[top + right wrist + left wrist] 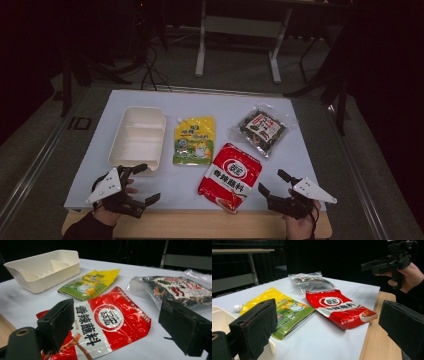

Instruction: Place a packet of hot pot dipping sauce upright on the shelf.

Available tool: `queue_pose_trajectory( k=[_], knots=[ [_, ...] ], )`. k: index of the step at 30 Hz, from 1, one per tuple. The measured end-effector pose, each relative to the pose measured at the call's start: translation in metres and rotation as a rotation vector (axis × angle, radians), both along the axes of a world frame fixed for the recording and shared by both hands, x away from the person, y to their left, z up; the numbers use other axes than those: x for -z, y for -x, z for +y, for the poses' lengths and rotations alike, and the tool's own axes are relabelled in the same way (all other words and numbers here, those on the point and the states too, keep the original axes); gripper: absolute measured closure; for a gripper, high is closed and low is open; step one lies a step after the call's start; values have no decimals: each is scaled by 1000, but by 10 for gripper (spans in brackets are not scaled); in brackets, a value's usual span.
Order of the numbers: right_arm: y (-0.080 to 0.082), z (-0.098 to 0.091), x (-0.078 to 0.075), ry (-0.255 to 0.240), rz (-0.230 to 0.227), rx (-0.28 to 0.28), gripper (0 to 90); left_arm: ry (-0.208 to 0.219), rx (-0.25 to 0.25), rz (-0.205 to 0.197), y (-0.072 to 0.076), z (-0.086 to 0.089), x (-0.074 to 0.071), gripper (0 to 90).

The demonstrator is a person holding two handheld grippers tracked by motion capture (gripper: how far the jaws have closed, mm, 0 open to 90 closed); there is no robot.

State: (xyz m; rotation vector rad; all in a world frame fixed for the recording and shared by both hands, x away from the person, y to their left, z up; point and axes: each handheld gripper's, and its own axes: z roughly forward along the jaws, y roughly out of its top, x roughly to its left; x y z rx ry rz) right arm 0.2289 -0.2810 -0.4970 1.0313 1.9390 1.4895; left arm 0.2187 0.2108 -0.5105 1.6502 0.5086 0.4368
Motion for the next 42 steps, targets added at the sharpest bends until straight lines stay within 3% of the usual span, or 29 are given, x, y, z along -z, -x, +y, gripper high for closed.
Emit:
queue_pose_trajectory(
  k=[8, 14, 20, 22, 25, 29, 35, 42],
  knots=[
    [4, 2, -4, 31, -27, 9, 182, -16, 8, 6, -1, -3, 1, 27],
    [5, 9, -8, 62, -35, -8, 157, -18, 15, 11, 0, -4, 0, 28],
    [11, 16, -26, 56, -90, -16, 114, -26, 16, 11, -1, -4, -1, 28],
    [10, 17, -32, 73, -125, -12, 115, -24, 18, 11, 0, -5, -1, 28],
    [7, 19, -41, 91, -138, -1, 126, -22, 25, 16, 0, -6, -1, 28],
    [-5, 21, -55, 101, -129, -34, 124, -30, 29, 20, -1, -7, 0, 28],
    [-18, 24, -65, 135, -118, -42, 126, -34, 39, 20, 0, -9, 1, 28],
    [-39, 27, -72, 183, -64, -38, 121, -33, 42, 28, -1, -9, 2, 28]
  ],
)
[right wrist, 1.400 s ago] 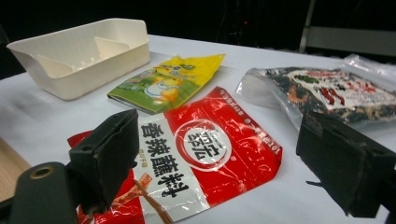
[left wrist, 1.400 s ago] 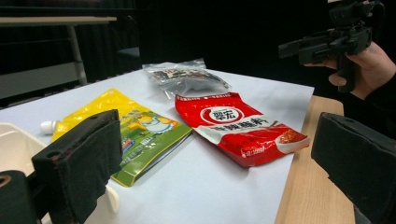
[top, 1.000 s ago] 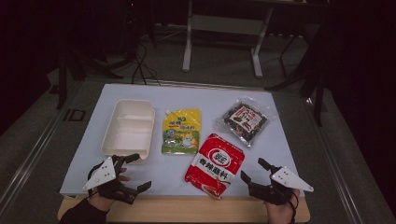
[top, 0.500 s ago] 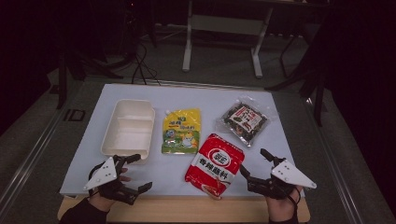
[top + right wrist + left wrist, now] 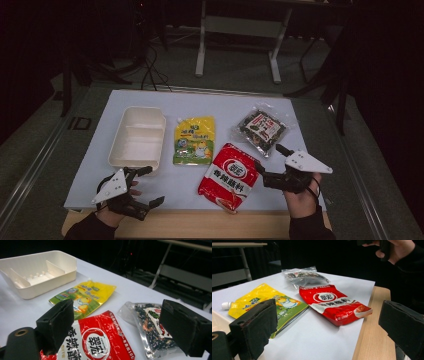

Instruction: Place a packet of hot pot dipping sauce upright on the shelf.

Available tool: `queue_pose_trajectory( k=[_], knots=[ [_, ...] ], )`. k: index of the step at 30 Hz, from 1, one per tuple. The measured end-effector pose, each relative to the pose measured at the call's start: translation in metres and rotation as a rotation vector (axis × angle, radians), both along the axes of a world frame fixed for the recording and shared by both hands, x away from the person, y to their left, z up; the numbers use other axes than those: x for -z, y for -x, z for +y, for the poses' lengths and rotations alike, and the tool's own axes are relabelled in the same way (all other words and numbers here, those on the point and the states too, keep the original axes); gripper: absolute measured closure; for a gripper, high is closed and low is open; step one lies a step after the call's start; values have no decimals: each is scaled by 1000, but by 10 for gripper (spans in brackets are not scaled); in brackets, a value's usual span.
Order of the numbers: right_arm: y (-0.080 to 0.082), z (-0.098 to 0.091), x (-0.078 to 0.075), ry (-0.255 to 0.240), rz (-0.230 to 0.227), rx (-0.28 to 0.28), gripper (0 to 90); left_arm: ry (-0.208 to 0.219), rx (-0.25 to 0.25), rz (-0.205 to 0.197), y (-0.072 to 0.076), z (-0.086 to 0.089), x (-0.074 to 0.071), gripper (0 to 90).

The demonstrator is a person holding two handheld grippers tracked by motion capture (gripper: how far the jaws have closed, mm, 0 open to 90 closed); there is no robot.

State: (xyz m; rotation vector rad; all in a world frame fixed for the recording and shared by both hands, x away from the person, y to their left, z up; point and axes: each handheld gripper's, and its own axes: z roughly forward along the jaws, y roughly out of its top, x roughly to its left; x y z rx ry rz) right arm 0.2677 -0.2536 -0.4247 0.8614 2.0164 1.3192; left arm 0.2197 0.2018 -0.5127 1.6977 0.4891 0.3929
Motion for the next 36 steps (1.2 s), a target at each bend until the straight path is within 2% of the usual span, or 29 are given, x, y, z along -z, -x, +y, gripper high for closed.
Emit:
queue_pose_trajectory(
  k=[4, 7, 13, 19, 27, 28, 30, 36],
  knots=[
    [-11, 0, 0, -13, 35, 9, 105, -1, 3, 0, 0, 0, 0, 28],
    [-25, -2, 3, -42, 86, -12, 101, -3, 8, 5, -1, -1, 2, 28],
    [-40, -7, 17, -20, 145, 9, 146, -7, 9, 6, -1, 0, 3, 28],
    [-47, -9, 35, 27, 210, 8, 270, -10, 13, 7, -1, -1, 3, 28],
    [-57, -16, 63, 24, 309, 30, 421, -11, 16, 8, -1, -2, 3, 28],
    [-57, -16, 63, 24, 309, 30, 421, -11, 16, 8, -1, -2, 3, 28],
    [-62, -17, 72, 41, 346, 41, 462, -14, 18, 8, -1, -2, 3, 28],
    [-67, -20, 85, 36, 408, 54, 494, -18, 20, 9, -1, -3, 4, 28]
  ],
)
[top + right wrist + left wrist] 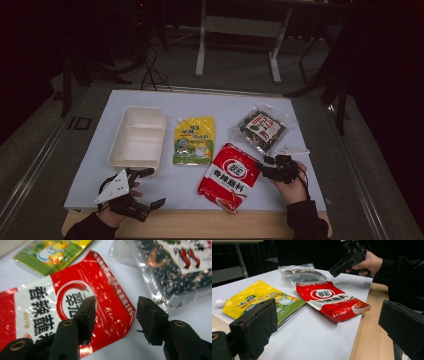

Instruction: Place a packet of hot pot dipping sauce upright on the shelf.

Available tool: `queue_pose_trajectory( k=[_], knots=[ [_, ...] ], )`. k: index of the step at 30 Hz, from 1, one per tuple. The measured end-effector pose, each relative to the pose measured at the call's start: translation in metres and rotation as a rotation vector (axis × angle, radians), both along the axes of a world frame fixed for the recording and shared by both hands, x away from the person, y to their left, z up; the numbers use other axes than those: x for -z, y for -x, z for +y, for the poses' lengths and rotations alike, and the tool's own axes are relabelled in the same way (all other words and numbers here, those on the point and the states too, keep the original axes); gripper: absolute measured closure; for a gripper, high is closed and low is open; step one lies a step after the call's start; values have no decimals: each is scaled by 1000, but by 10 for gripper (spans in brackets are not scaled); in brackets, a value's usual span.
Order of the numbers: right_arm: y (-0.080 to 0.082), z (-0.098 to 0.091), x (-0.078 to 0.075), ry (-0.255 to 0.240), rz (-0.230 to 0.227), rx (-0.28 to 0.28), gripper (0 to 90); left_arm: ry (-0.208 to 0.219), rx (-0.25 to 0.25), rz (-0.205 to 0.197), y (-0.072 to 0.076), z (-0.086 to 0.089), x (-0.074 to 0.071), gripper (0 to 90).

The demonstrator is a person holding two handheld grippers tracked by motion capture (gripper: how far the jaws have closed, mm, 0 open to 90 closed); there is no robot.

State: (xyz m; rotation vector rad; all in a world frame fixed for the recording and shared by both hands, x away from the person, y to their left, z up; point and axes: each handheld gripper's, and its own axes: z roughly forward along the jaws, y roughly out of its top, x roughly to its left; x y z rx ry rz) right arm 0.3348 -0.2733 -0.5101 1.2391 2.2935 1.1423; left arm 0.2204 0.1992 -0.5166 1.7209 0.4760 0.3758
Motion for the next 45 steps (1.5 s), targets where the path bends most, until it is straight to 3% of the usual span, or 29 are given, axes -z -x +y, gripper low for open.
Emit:
queue_pose_trajectory(
  k=[11, 24, 32, 34, 38, 45],
  knots=[
    [-8, 0, 21, 50, 64, 31, 494, -7, -7, 4, -1, 0, 1, 28],
    [-19, 3, 27, 17, 135, 9, 543, -4, -6, 8, -1, 0, 1, 28],
    [-22, 7, 26, 6, 162, -4, 639, -7, -2, 6, -1, 0, 1, 28],
    [-22, 9, 26, 15, 162, -11, 659, -6, -3, 7, -1, 0, 1, 28],
    [-22, 9, 23, 44, 158, -12, 815, -10, -3, 10, -1, 0, 2, 28],
    [-19, 10, 17, 87, 122, -22, 883, -11, -4, 11, -2, -1, 2, 28]
  ],
)
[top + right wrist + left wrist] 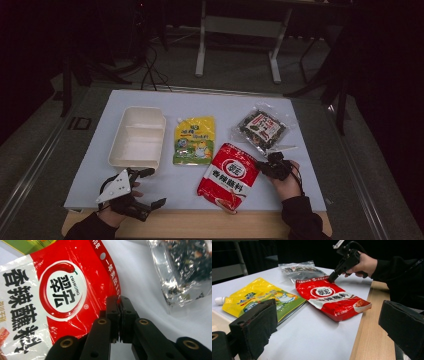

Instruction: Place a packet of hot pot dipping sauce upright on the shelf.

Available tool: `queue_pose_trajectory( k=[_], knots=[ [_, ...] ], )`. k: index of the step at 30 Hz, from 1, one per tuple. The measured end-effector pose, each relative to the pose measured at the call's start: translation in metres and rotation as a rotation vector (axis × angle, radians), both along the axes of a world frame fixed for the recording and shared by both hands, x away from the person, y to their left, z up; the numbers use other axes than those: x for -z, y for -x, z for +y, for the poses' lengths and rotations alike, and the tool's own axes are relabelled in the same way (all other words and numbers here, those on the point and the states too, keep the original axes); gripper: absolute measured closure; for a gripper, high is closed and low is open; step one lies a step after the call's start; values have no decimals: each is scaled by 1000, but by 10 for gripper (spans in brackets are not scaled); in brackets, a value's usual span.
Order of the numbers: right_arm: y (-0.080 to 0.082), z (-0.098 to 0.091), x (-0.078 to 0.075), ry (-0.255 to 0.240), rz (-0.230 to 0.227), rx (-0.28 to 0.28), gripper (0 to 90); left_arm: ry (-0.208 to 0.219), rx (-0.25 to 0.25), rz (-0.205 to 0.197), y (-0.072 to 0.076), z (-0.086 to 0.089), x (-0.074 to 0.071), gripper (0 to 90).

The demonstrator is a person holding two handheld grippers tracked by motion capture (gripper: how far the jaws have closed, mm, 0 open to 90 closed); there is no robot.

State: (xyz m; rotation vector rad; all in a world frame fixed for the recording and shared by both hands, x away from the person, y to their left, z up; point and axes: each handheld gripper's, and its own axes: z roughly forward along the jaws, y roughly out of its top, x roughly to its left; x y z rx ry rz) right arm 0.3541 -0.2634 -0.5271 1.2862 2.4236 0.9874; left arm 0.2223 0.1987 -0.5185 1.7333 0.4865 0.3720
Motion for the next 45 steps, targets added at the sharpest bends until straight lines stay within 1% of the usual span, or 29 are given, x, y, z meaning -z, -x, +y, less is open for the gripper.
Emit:
queue_pose_trajectory(
  k=[2, 4, 8, 11, 16, 20, 24, 26, 28, 29, 31, 33, 34, 35, 37, 39, 41, 42, 45],
  knots=[
    [1, 1, -5, 11, -17, -8, 887, 0, 0, 1, 0, 0, 0, 28],
    [3, 1, -10, 6, -25, -10, 888, 2, 0, 2, 0, 0, 0, 28],
    [6, 3, -21, -1, -57, -25, 889, 1, -1, 4, 0, 0, 0, 28],
    [9, 6, -30, -6, -79, -36, 890, 1, 0, 6, 0, -1, 0, 28],
    [15, 14, -45, 7, -124, -64, 891, -1, -1, 8, 0, -1, 0, 28],
    [20, 18, -56, 6, -160, -79, 892, -1, -3, 12, 0, 0, 0, 28],
    [27, 23, -68, -6, -202, -104, 893, 4, -7, 13, 0, -1, -1, 28],
    [32, 26, -73, 2, -222, -121, 892, 3, -10, 13, 0, -1, -1, 28],
    [37, 29, -78, 1, -242, -138, 893, -17, -22, 8, 0, -2, -3, 28],
    [39, 30, -80, 2, -251, -143, 893, -7, -20, 4, 0, -2, -3, 28],
    [43, 32, -85, -6, -269, -155, 893, -16, -27, 2, 0, -3, -6, 28],
    [47, 34, -90, -7, -284, -164, 893, -9, -27, -9, 0, -4, -8, 28],
    [49, 34, -92, -17, -291, -170, 893, -11, -27, -6, 0, -4, -9, 28],
    [51, 35, -95, -20, -298, -174, 893, -2, -27, -2, 0, -5, -9, 28],
    [56, 36, -100, -26, -311, -187, 893, -3, -33, 3, 0, -5, -10, 41],
    [59, 38, -104, -26, -321, -198, 893, -2, -31, 27, -1, -6, -12, 43],
    [63, 40, -108, -29, -334, -213, 893, -6, -49, 21, 0, -7, -14, 43],
    [66, 41, -109, -27, -339, -218, 893, -8, -47, 29, 1, -8, -15, 42],
    [71, 44, -115, -26, -355, -242, 894, 7, -35, 63, 0, -10, -19, 41]
  ],
)
